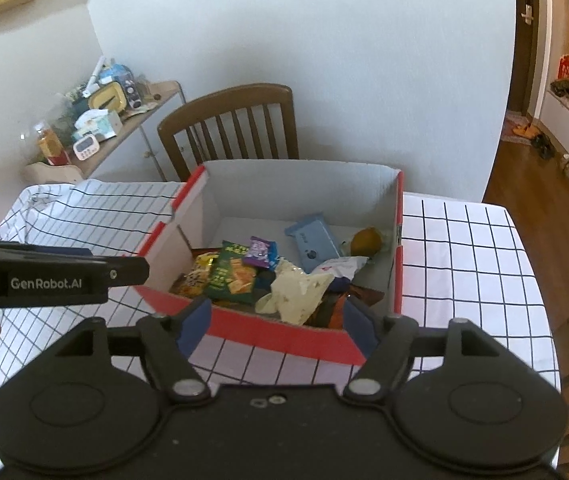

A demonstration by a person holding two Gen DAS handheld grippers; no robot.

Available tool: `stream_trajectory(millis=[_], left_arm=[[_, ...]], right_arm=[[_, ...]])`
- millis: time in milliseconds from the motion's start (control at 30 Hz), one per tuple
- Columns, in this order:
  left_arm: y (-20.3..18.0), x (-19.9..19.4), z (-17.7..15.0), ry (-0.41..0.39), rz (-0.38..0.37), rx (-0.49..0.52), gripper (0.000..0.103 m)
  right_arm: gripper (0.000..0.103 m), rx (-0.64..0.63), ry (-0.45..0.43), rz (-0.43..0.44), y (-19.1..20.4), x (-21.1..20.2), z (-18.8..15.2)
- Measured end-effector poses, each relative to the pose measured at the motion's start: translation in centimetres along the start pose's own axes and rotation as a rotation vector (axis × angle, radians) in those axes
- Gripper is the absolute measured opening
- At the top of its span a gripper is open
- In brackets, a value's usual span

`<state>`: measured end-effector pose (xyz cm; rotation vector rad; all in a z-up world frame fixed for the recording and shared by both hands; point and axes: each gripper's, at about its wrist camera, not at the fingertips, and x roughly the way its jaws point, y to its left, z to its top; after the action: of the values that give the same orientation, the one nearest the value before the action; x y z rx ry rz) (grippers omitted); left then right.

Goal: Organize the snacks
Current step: 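Open both tools to drop the cake packet and bun bag into the box, then withdraw both tools from the box toward the yellow bag and clear pastry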

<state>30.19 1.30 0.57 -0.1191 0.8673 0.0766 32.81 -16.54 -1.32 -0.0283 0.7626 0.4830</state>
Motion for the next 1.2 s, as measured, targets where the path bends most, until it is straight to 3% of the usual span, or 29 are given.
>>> stream_trajectory(millis=[367, 700, 1033, 1200], left_arm=[[0.2, -4.0, -2.9, -0.041, -0.04, 0.033, 0.07], [0.7, -5.7, -6.0, -0.039, -0.067, 0.031, 0.081], [1.3, -3.9, -9.8, 0.03, -0.079, 0.03, 0.085], [1.3, -1.6, -12.1, 0.102, -0.061, 0.045, 0.085]], right_arm=[[0.094, -0.012, -0.051, 0.024, 1.5, -4.0, -2.3], [0.1, -0.022, -0.037, 0.06, 2.6, -5.8, -5.3], [0.103, -0.012, -0.009, 0.098, 3.3, -5.5, -9.6], [0.102, -0.047, 0.058, 0.083, 4.1, -3.6, -13.1]])
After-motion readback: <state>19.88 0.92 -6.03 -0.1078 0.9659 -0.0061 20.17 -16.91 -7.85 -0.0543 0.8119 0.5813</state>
